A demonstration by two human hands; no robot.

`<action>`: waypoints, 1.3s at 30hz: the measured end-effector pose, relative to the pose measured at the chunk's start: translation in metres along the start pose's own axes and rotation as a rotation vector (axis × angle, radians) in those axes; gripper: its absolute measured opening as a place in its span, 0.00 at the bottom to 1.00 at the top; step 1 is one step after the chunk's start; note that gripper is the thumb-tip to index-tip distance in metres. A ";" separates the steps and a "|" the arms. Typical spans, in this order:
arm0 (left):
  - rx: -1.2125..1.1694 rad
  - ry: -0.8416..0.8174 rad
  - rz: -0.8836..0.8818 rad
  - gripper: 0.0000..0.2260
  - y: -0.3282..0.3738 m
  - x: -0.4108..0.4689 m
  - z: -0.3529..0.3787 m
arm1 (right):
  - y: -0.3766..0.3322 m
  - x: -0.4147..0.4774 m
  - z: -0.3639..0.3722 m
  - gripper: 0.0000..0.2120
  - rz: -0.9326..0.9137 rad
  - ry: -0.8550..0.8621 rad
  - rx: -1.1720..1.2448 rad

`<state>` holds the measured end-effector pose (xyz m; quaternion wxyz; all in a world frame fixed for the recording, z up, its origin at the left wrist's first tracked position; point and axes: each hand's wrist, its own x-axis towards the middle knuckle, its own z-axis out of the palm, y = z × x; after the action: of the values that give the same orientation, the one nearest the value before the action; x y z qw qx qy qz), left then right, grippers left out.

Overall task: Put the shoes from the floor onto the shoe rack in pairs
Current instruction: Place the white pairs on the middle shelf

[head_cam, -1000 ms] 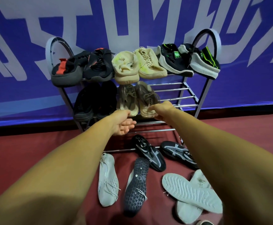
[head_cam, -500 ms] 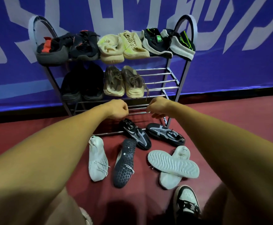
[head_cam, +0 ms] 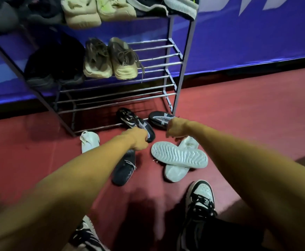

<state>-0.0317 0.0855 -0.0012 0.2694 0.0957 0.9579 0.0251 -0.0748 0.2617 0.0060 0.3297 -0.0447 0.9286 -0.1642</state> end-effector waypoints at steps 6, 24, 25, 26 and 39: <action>-0.102 -0.110 -0.028 0.16 0.023 0.042 0.065 | 0.059 0.024 0.035 0.15 0.065 -0.135 -0.269; -0.536 -0.277 -0.194 0.37 0.059 0.123 0.140 | 0.096 0.084 0.083 0.23 0.149 -0.018 -0.322; -0.565 -0.290 -0.204 0.38 0.059 0.124 0.140 | 0.096 0.085 0.083 0.23 0.151 -0.016 -0.329; -0.595 -0.308 -0.214 0.38 0.058 0.125 0.140 | 0.095 0.085 0.082 0.24 0.156 -0.021 -0.325; -0.657 -0.047 -0.285 0.23 0.017 0.078 0.089 | 0.038 0.057 0.055 0.24 0.080 -0.145 0.044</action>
<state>-0.0480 0.1169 -0.1151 0.3084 -0.1302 0.8961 0.2915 -0.0839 0.2715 -0.0812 0.4034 -0.0120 0.8994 -0.1676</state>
